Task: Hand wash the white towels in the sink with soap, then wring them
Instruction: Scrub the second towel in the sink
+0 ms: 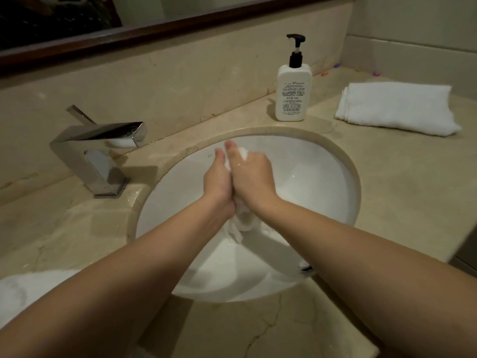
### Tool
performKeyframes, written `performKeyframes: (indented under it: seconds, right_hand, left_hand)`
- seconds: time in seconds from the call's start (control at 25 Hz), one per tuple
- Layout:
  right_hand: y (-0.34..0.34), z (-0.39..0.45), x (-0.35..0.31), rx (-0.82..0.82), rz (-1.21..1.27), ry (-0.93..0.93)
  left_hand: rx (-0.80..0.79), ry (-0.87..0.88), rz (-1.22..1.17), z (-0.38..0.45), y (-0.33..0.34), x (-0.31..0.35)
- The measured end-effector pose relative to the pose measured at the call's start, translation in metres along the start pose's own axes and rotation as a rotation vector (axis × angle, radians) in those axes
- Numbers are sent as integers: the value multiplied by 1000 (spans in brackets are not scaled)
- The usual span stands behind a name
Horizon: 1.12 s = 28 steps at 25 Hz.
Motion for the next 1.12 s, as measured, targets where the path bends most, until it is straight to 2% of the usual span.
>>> performKeyframes:
  seconds: [0.04,0.16,0.2,0.32,0.44,0.48,0.6,0.72,0.88,1.0,1.12]
  right_hand:
    - [2,0,1,-10,-10,-8]
    - [-11,5,5,134,32,87]
    - [-11,5,5,127,35,83]
    - [6,-4,1,-31,-12,12]
    - [-9,7,9,108,27,118]
    - [-10,8,10,109,46,121]
    - [6,-1,5,-31,18,49]
    - [-4,4,8,99,39,101]
    - [7,-5,5,32,35,51]
    - [-13,3,9,204,161,168]
    - [2,-6,6,54,91,90]
  left_hand:
    - [-10,5,-22,4,-1,0]
    - [-53,-4,85,1,3,-2]
    - [-42,2,87,3,1,-4]
    - [-35,4,-25,6,-6,1]
    - [-91,-12,99,-1,4,4]
    - [-83,-6,95,0,4,4]
    - [-29,9,18,3,-3,9]
    - [-57,-19,88,0,1,6]
    - [-54,-10,-4,3,0,8]
    - [-72,7,149,-2,4,9]
    - [-68,-5,58,2,1,6]
Point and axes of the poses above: each hand's wrist, its own z-axis towards the middle knuckle, its own y-axis out of the palm, x = y × z, the point moved 5 cm from there along z, towards the middle knuckle, and after that the axes turned 2 degrees about -x, right-handed, at the moved point
